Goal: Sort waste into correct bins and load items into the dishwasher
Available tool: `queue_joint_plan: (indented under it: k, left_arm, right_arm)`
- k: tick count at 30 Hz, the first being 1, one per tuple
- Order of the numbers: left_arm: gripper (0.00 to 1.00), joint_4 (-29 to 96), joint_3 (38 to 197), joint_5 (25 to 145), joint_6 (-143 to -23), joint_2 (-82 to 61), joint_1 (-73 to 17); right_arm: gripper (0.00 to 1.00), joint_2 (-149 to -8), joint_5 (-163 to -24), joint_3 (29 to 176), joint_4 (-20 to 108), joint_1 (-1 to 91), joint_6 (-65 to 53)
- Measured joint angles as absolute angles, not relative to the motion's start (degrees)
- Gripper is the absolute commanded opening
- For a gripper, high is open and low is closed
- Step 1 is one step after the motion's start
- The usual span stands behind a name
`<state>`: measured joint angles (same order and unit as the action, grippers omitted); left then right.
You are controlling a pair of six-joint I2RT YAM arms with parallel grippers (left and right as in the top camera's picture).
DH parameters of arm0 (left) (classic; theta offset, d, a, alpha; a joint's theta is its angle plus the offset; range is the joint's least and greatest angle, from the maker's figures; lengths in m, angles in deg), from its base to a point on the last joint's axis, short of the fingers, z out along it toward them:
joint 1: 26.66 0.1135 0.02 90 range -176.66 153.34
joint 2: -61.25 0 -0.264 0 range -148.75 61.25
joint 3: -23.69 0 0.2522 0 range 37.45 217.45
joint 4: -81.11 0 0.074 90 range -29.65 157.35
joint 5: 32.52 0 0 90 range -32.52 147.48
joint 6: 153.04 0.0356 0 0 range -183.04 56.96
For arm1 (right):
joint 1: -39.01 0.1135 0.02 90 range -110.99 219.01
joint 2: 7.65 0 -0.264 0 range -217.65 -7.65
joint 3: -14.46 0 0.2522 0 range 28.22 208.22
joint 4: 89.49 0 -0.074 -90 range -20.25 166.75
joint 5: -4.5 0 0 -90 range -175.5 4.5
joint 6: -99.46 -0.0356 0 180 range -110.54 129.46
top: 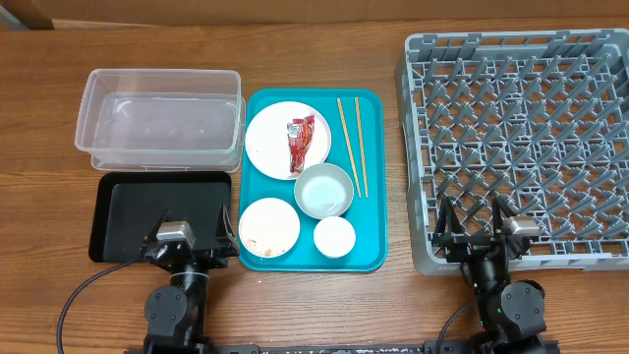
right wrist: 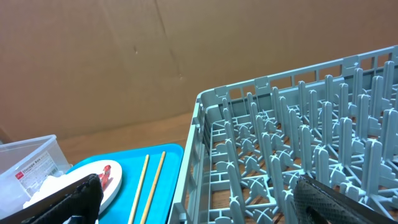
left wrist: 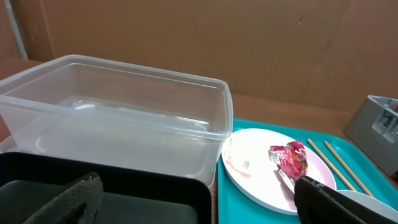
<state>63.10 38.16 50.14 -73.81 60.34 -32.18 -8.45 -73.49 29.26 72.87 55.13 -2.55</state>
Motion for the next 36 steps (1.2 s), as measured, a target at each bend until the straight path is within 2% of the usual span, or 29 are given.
queue_joint_plan:
  k: [26,30,36]
  left_arm:
    - [1.0,63.12,38.16,50.14,-73.81,60.34,-32.18]
    - [1.0,66.66,38.03,48.87,-74.07,60.34,-32.16]
    - [1.0,69.04,37.96,57.18,-82.79,60.34,-32.14]
  right_arm:
    - [1.0,-8.45,-73.51,29.28,72.87,55.13,-2.51]
    - [1.0,-8.45,-73.51,29.28,73.72,55.13,-2.55]
    - [1.0,-8.45,-78.23,29.26,75.64,55.13,-2.55]
